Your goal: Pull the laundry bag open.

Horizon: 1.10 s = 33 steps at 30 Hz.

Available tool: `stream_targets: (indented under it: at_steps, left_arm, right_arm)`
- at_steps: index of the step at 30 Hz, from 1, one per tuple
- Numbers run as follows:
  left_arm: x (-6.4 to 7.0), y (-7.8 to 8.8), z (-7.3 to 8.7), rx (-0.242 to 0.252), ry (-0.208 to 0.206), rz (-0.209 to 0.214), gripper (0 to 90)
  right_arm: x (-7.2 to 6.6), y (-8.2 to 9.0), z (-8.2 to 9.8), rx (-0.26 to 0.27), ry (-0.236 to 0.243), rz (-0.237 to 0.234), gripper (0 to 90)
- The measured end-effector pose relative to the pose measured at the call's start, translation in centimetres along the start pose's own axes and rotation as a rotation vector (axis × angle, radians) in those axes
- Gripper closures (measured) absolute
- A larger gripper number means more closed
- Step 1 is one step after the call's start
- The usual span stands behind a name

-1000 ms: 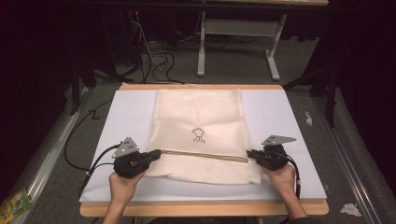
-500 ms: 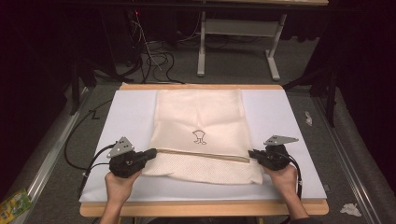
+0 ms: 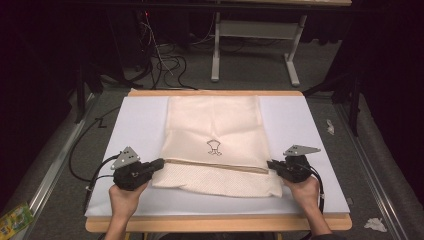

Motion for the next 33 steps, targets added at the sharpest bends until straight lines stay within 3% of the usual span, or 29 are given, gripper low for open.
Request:
stream_targets:
  at_steps: [4,7,9,22,33]
  left_arm:
    - [-0.5,0.7,0.0,0.003,0.008,-0.023,87.2]
    - [-0.7,0.7,0.2,-0.002,0.019,-0.016,87.2]
    - [-0.6,0.6,0.2,0.002,0.008,-0.029,87.2]
    - [-0.8,0.6,-0.1,-0.010,-0.005,-0.041,87.4]
    - [-0.5,0.1,0.0,-0.020,-0.020,-0.022,87.2]
  right_arm:
    - [0.6,0.6,-0.2,0.007,0.000,0.013,87.7]
    - [1.0,0.9,0.0,0.009,-0.002,0.010,87.7]
    - [1.1,1.0,0.1,0.014,-0.013,0.007,87.7]
    - [0.7,1.1,0.1,0.003,0.003,0.030,88.3]
    - [1.5,2.2,0.3,0.008,-0.015,0.051,88.3]
Point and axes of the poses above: each handheld gripper's, and its own axes: y roughly backward along the jaws, z roughly out of its underside, x roughly to its right, the point moved 1 cm from there along -y, roughly forward along the jaws, and after that the axes turned 7 degrees about y, right-handed, at the moved point
